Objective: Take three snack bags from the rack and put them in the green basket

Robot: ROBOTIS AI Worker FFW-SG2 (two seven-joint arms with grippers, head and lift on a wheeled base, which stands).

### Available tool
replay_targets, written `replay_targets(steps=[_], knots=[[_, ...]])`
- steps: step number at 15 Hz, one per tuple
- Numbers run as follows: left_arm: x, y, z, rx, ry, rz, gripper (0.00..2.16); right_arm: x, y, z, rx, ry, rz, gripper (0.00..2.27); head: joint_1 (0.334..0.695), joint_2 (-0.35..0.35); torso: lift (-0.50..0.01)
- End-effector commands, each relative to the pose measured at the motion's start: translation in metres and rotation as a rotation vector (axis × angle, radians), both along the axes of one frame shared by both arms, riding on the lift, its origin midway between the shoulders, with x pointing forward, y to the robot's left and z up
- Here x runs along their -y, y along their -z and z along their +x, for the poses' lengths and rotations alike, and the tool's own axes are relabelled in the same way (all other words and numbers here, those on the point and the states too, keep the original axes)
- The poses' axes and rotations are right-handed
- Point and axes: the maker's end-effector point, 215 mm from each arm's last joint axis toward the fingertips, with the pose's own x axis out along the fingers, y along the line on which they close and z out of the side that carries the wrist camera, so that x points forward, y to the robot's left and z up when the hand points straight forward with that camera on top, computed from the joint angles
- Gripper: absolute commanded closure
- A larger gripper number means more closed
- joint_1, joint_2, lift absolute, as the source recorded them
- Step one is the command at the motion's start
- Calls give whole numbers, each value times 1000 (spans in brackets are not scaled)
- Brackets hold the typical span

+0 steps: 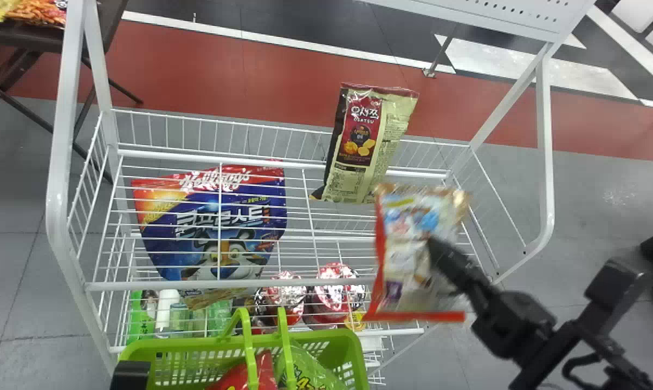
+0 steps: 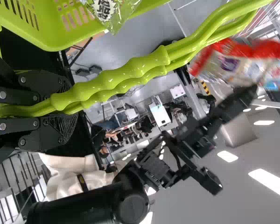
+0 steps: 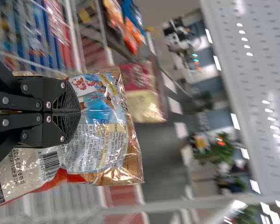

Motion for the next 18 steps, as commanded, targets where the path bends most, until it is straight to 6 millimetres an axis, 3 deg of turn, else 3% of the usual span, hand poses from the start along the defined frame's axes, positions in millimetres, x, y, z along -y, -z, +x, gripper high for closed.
replay_targets(steps=[1,7,11,14,15,17,18], knots=[[0,0,0,0,-2,0,1173,-36,25,-32,-140,-90,101,2098,695,-350,-7],[1,0,0,0,-4,3,1173,-125,68,-129,-494,-331,276,2101,695,-350,-7],[3,-1,-1,5,1,3,1173,-159,85,-152,-564,-415,280,2105,695,-350,-7],[3,0,-1,5,1,9,1173,-186,91,-182,-651,-503,306,2078,695,-350,-7],[3,0,-1,7,1,9,1173,-188,91,-184,-653,-510,310,1787,695,-350,-7],[3,0,1,12,0,12,1173,-179,82,-172,-609,-490,301,19,695,-350,-7],[3,0,2,11,0,12,1173,-171,76,-163,-581,-469,283,-2,695,-350,-7]])
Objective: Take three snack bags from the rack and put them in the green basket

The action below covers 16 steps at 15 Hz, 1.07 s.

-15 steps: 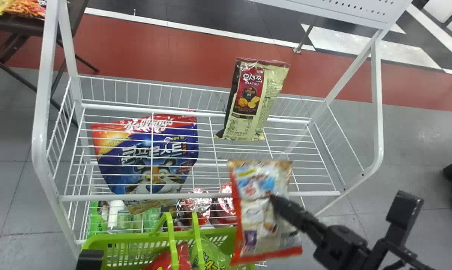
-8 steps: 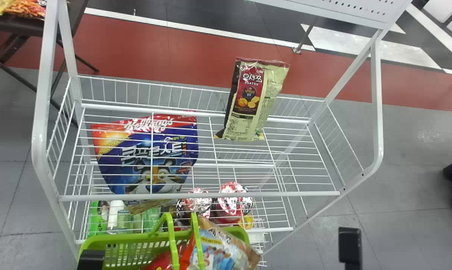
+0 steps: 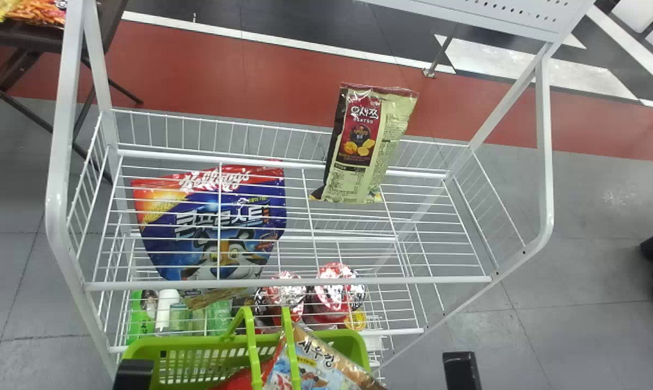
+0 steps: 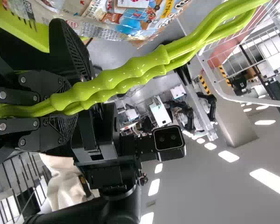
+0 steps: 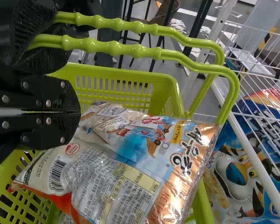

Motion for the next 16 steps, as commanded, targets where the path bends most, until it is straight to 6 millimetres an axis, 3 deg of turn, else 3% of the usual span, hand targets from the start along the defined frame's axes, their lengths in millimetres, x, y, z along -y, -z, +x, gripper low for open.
replay_targets(steps=[1,4,6,10,12,14,16], knots=[[0,1,2,2,1,2,1173,21,-17,26,94,59,-37,-2,695,-350,-7],[1,0,3,4,0,0,1173,59,-64,92,367,190,-99,53,695,-350,-7],[2,0,2,0,1,0,1173,80,-91,119,493,259,-123,60,695,-350,-7],[2,1,-2,-4,3,1,1173,106,-129,149,680,336,-171,66,695,-350,-7],[3,0,-3,-3,4,0,1173,128,-167,167,865,395,-218,66,695,-350,-7],[6,0,-6,-5,11,0,1173,136,-204,175,1039,435,-280,66,695,-350,-7],[8,0,-9,-4,19,-2,1173,132,-215,178,1101,463,-332,66,695,-350,-7]])
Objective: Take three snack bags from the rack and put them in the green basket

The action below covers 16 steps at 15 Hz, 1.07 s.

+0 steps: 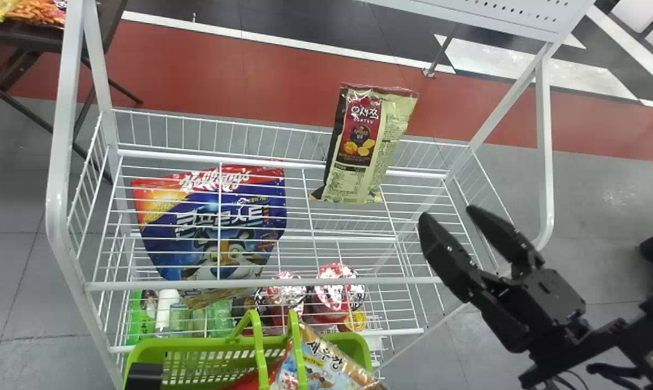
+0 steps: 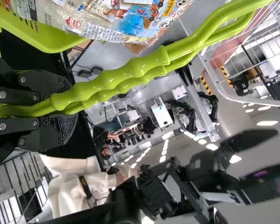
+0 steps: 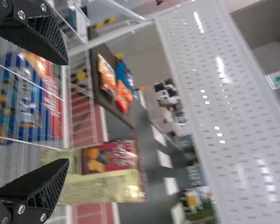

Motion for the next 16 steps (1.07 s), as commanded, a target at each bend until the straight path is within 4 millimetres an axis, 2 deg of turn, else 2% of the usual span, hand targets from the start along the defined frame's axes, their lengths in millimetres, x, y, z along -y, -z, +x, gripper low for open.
replay_targets(steps=[1,3,6,8,10,16], knots=[[2,0,-2,0,5,-1,1173,-12,-13,4,80,56,-69,66,695,-350,-7],[1,0,-3,1,7,0,1173,-30,-13,7,132,126,-135,66,695,-350,-7],[0,1,-5,-1,11,4,1173,-59,13,7,121,114,-116,66,695,-350,-7],[0,0,-5,1,13,4,1173,-69,31,8,84,98,-94,66,695,-350,-7],[-1,1,-5,9,14,11,1173,-82,35,9,65,78,-74,63,695,-350,-7],[-1,1,-6,7,16,12,1173,-88,38,9,45,61,-82,60,695,-350,-7]])
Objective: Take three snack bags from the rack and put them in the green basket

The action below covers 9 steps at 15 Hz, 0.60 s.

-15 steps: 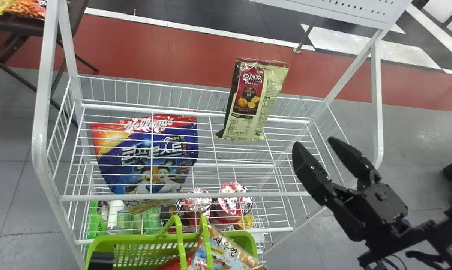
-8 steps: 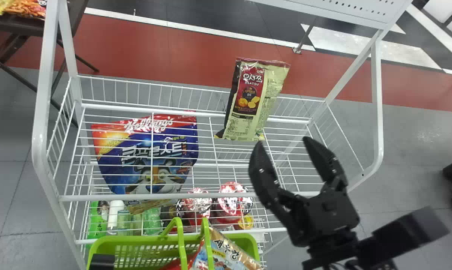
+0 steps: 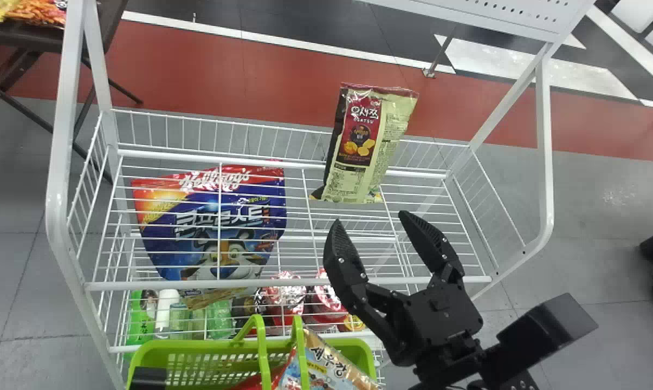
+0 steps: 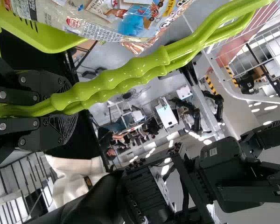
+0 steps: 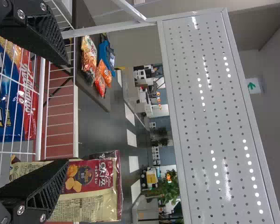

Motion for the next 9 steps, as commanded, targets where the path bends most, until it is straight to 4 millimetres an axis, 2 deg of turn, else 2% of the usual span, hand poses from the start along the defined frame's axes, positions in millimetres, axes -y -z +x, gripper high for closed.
replay_targets(steps=[1,9], knots=[[0,0,0,0,-1,0,1173,0,0,0,-1,-3,-2,56,695,-350,-7],[-2,0,-2,-6,-4,1,1173,-5,4,1,-14,-21,-8,46,695,-350,-7]])
